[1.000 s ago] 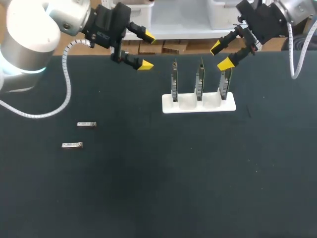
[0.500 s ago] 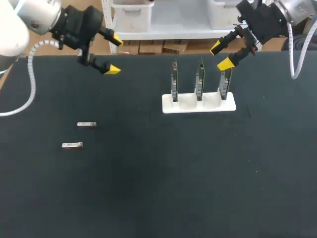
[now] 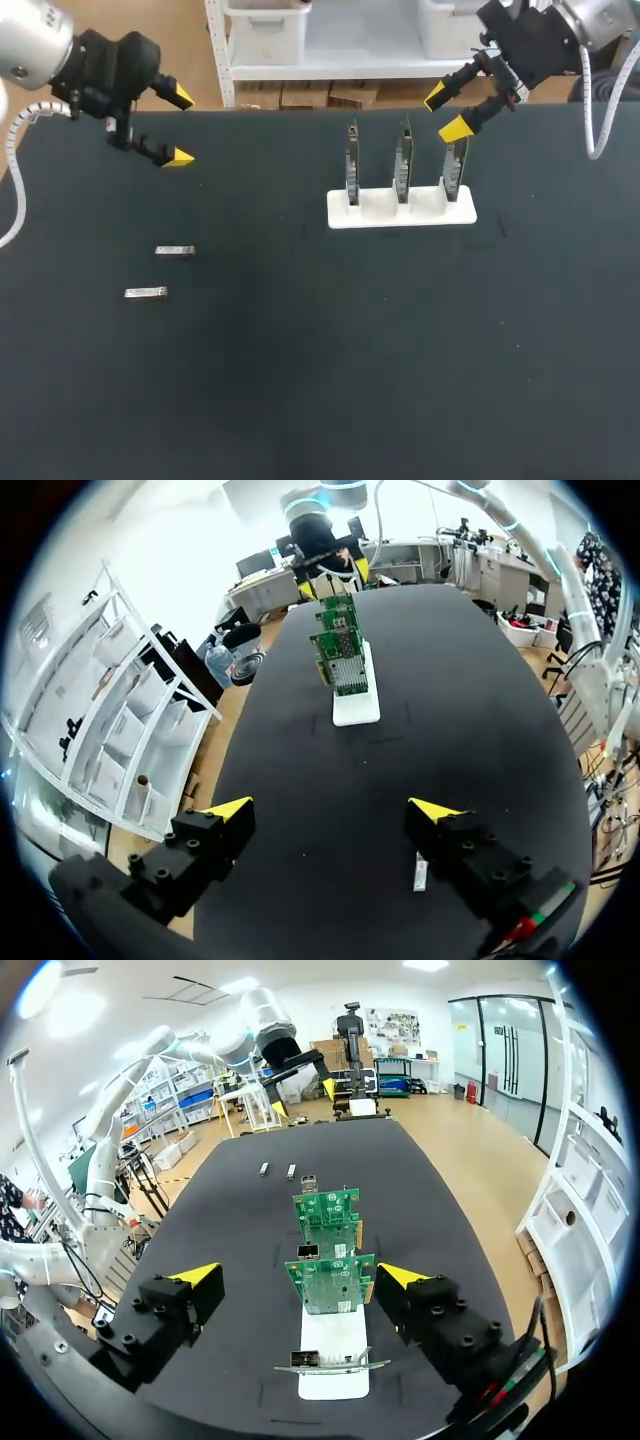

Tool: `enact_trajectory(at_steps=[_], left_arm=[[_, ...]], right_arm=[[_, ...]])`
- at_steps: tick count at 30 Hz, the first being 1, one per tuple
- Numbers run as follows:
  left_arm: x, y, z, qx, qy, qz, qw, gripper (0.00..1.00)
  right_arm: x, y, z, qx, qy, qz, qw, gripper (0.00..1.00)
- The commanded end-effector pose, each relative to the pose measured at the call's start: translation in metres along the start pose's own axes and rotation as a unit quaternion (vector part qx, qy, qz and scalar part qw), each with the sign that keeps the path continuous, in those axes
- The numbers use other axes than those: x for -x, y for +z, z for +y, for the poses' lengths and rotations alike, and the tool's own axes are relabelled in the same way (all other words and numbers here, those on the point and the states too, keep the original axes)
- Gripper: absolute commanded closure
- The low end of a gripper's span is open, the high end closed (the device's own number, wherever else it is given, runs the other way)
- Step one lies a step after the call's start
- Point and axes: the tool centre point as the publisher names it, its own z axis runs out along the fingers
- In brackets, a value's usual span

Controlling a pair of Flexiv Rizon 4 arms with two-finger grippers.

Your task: Pick up the optical module with the left hand, and insert it into the network port with the right hand.

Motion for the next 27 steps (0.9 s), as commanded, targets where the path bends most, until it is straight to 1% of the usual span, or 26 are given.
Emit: enact_trajectory(at_steps=[1, 18, 20, 22, 24, 26, 27], left_arm=[[-0.003, -0.001, -0.004, 0.004, 0.001, -0.003, 1.0, 0.0], [-0.003, -0.001, -0.004, 0.004, 0.001, -0.003, 1.0, 0.0], [-0.001, -0.002, -0.002, 0.017, 0.01, 0.001, 1.0, 0.0], [-0.004, -0.002, -0.001, 0.016, 0.009, -0.001, 1.0, 0.0], [-0.009, -0.004, -0.003, 0.031, 0.024, 0.005, 0.999, 0.0], [-0.018, -0.005, -0.006, 0.038, 0.039, 0.018, 0.998, 0.0], [-0.024, -0.005, -0.008, 0.04, 0.039, 0.027, 0.998, 0.0]], right_arm=[[0.0, 0.0, 0.0, 0.0, 0.0, 0.0, 1.0, 0.0], [0.0, 0.0, 0.0, 0.0, 0.0, 0.0, 1.0, 0.0], [0.0, 0.0, 0.0, 0.0, 0.0, 0.0, 1.0, 0.0], [0.0, 0.0, 0.0, 0.0, 0.0, 0.0, 1.0, 0.0], [0.0, 0.0, 0.0, 0.0, 0.0, 0.0, 1.0, 0.0], [0.0, 0.0, 0.0, 0.0, 0.0, 0.0, 1.0, 0.0], [0.0, 0.0, 0.0, 0.0, 0.0, 0.0, 1.0, 0.0]])
